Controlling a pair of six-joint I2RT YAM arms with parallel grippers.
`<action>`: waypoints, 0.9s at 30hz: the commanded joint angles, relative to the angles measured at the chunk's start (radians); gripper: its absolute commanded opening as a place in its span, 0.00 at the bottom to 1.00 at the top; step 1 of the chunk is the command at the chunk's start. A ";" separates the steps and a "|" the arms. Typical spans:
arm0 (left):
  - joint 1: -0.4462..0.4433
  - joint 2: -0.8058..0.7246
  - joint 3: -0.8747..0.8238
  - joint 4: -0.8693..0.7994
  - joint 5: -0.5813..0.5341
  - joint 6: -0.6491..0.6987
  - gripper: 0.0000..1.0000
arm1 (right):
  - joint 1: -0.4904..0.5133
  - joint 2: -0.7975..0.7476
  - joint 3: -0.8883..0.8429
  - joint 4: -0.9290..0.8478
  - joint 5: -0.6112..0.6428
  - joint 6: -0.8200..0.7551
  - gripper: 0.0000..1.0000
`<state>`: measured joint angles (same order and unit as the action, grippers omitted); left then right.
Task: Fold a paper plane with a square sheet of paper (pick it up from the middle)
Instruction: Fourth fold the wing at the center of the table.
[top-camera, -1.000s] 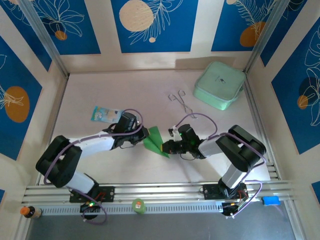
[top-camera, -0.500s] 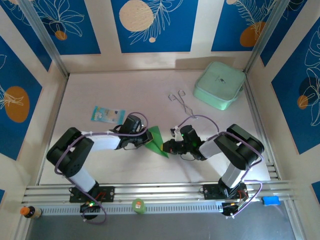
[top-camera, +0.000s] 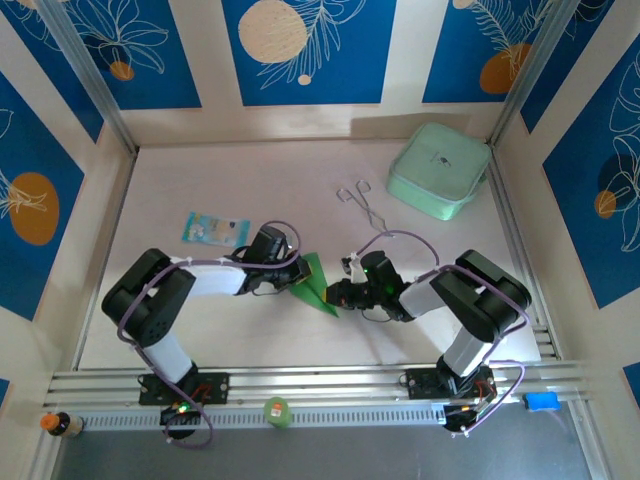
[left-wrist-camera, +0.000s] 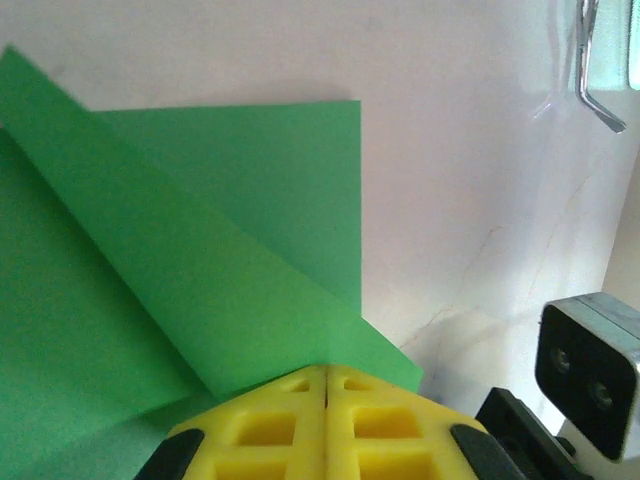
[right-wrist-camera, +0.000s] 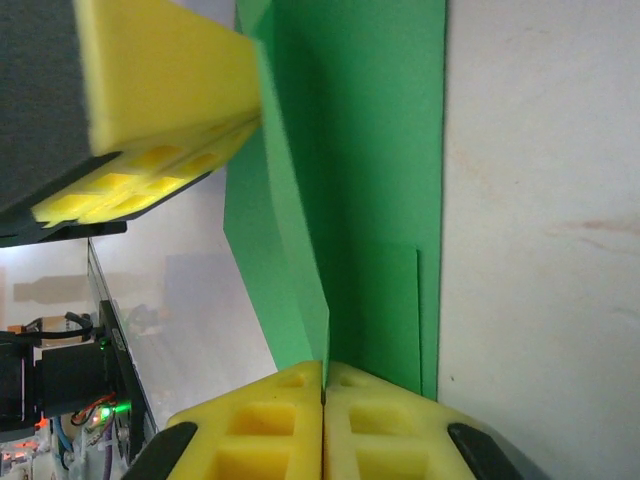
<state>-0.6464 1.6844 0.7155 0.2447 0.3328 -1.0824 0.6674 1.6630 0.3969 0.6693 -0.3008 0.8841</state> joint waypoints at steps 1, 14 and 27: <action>-0.010 0.014 0.018 0.008 0.020 0.007 0.07 | 0.004 -0.024 -0.020 -0.086 0.019 0.003 0.08; -0.013 0.039 0.028 0.028 0.041 0.013 0.09 | 0.014 -0.039 -0.041 -0.095 0.063 0.076 0.02; -0.029 0.077 0.054 0.037 0.066 0.024 0.10 | 0.017 -0.079 -0.035 -0.135 0.073 0.067 0.14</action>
<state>-0.6647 1.7443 0.7475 0.2630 0.3779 -1.0729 0.6788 1.6035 0.3782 0.6067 -0.2436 0.9516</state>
